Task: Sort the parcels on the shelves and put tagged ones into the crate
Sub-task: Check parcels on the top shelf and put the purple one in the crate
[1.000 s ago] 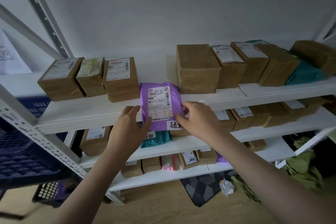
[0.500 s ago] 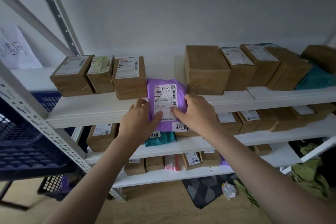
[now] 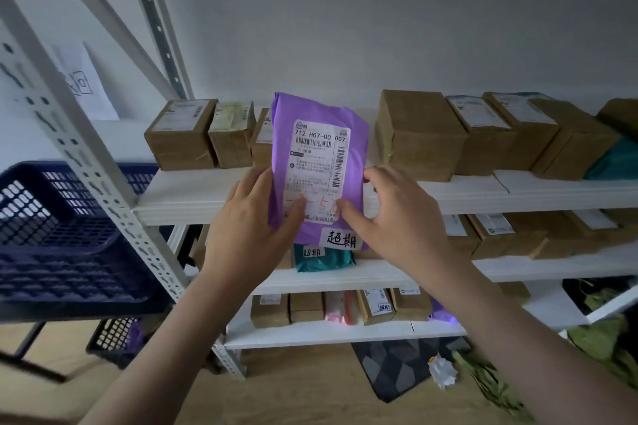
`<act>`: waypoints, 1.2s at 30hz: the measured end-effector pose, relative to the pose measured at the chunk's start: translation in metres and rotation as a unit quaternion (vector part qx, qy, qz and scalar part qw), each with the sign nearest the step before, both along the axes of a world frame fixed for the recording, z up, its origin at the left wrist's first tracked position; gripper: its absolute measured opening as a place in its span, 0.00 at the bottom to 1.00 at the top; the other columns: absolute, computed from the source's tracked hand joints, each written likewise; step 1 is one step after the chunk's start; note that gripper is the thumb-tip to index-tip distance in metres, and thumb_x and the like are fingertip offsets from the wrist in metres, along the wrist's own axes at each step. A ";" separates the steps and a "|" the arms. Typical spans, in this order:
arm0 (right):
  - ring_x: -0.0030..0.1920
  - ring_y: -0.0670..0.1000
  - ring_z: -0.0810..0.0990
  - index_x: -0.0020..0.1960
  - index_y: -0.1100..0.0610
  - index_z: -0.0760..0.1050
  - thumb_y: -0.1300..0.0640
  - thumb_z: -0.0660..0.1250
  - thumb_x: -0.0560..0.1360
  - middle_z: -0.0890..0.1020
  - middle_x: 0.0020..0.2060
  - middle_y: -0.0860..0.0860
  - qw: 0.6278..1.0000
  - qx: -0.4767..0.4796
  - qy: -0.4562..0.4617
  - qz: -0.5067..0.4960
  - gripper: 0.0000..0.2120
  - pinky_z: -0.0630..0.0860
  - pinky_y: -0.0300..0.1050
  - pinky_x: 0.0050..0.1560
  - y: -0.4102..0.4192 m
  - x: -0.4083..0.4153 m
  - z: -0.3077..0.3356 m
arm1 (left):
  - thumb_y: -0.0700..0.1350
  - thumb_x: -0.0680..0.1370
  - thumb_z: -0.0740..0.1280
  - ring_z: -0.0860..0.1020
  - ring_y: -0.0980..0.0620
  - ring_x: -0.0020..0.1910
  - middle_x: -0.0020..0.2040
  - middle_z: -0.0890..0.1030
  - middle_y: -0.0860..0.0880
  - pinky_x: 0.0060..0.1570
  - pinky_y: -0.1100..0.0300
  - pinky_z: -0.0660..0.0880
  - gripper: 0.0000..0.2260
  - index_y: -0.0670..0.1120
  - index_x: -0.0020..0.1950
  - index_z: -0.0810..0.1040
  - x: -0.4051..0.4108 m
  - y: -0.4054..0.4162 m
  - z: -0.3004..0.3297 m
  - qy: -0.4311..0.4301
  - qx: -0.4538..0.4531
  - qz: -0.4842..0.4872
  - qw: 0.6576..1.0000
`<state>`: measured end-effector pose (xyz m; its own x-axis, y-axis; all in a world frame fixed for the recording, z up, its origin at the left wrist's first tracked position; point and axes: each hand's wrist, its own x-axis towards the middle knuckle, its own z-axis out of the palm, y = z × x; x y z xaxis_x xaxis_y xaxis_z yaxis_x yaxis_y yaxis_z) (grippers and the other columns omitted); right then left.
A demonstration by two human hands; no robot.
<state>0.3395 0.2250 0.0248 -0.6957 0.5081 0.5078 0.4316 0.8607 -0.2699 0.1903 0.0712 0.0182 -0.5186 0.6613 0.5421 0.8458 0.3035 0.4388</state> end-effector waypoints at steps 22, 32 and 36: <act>0.46 0.45 0.75 0.55 0.50 0.75 0.37 0.64 0.76 0.75 0.47 0.43 0.956 -0.043 -0.037 0.289 0.18 0.79 0.44 0.43 -0.289 -0.210 -0.014 | 0.58 0.79 0.64 0.76 0.59 0.45 0.50 0.77 0.58 0.35 0.66 0.70 0.11 0.52 0.53 0.77 -0.097 -0.344 -0.028 -0.107 0.011 0.296 0.949; 0.46 0.45 0.77 0.57 0.52 0.75 0.39 0.67 0.77 0.76 0.49 0.45 0.922 -0.074 -0.059 0.376 0.18 0.78 0.38 0.40 -0.419 -0.288 -0.028 | 0.61 0.80 0.61 0.77 0.57 0.47 0.54 0.77 0.58 0.42 0.55 0.81 0.15 0.52 0.59 0.75 -0.144 -0.470 -0.046 -0.136 -0.003 0.386 0.913; 0.47 0.47 0.78 0.56 0.53 0.76 0.40 0.67 0.77 0.77 0.49 0.46 0.920 -0.070 -0.059 0.381 0.18 0.81 0.45 0.43 -0.444 -0.325 -0.033 | 0.61 0.79 0.61 0.78 0.58 0.46 0.54 0.77 0.58 0.42 0.53 0.80 0.14 0.53 0.58 0.75 -0.175 -0.495 -0.055 -0.148 -0.005 0.399 0.905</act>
